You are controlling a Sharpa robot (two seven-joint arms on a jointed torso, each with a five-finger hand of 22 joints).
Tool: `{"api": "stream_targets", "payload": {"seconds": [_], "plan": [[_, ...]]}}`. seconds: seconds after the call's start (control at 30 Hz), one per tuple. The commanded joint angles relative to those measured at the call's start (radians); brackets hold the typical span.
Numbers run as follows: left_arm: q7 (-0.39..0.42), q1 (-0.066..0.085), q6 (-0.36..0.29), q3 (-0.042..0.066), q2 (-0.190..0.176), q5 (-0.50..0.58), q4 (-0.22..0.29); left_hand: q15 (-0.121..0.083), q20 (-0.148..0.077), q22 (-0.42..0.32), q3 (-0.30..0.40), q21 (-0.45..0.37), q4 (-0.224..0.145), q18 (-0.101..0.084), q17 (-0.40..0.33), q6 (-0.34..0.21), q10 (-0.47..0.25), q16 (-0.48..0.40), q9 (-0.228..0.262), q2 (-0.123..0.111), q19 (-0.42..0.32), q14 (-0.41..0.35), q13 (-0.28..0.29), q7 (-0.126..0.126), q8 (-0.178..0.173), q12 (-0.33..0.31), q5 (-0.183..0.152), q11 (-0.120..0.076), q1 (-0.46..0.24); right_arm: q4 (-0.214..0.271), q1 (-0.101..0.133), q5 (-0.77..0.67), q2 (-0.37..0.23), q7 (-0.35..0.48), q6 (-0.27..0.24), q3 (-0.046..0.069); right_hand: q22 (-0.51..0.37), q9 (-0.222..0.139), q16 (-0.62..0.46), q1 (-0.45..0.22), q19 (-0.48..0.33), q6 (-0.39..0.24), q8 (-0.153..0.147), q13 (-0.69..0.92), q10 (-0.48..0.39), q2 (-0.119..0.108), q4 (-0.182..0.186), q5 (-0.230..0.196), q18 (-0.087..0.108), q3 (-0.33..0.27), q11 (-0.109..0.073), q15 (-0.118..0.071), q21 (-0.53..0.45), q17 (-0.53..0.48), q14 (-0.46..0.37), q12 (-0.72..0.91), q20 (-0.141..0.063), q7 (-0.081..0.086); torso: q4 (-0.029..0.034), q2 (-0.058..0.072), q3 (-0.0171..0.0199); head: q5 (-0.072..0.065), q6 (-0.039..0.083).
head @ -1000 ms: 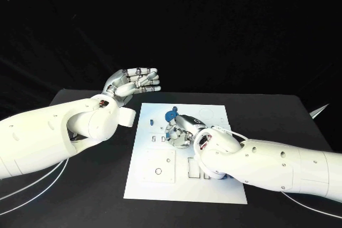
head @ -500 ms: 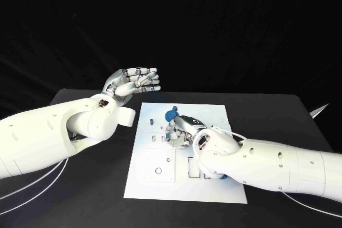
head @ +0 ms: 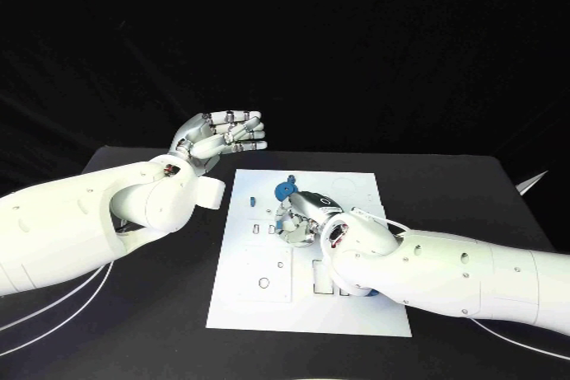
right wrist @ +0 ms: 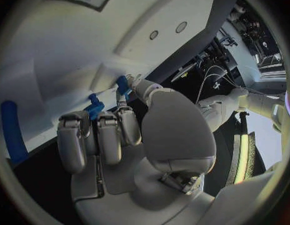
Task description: Assemble the parts on the task board
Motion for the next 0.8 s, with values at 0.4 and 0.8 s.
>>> {"api": "stream_targets", "payload": {"seconds": [0.4,0.8], "plan": [[0.004,0.001,0.018,0.001,-0.001,-0.004,0.002,0.001,0.000,-0.001,0.003,0.002,-0.002,0.011,0.001,0.005,0.004,-0.007,0.000,-0.001,0.005,-0.008,0.000,0.054,0.004,-0.002,-0.004,0.001,0.002,-0.006,-0.003,-0.021,0.005,0.004,0.021,-0.002,0.245,-0.011,0.004,-0.016,0.096,-0.030,-0.013,0.083,-0.019,-0.019,0.000,-0.019,-0.001,-0.004,0.007,0.014,-0.008,0.263,0.106,-0.022,0.010,0.009,-0.0001,0.000,0.0003,0.000,-0.007],[0.003,0.001,0.018,0.001,-0.002,-0.004,0.002,0.001,0.000,-0.001,0.003,0.002,-0.002,0.011,0.001,0.005,0.004,-0.007,0.000,-0.001,0.005,-0.008,0.000,0.054,0.004,-0.002,-0.004,0.001,0.002,-0.007,-0.003,-0.021,0.005,0.014,0.023,-0.002,0.239,-0.029,0.004,-0.027,0.093,-0.068,-0.038,0.060,-0.045,-0.046,0.002,-0.027,0.001,-0.010,0.022,0.026,-0.015,0.263,0.106,-0.050,0.022,0.025,0.0007,-0.001,0.0004,0.000,-0.009]]}}
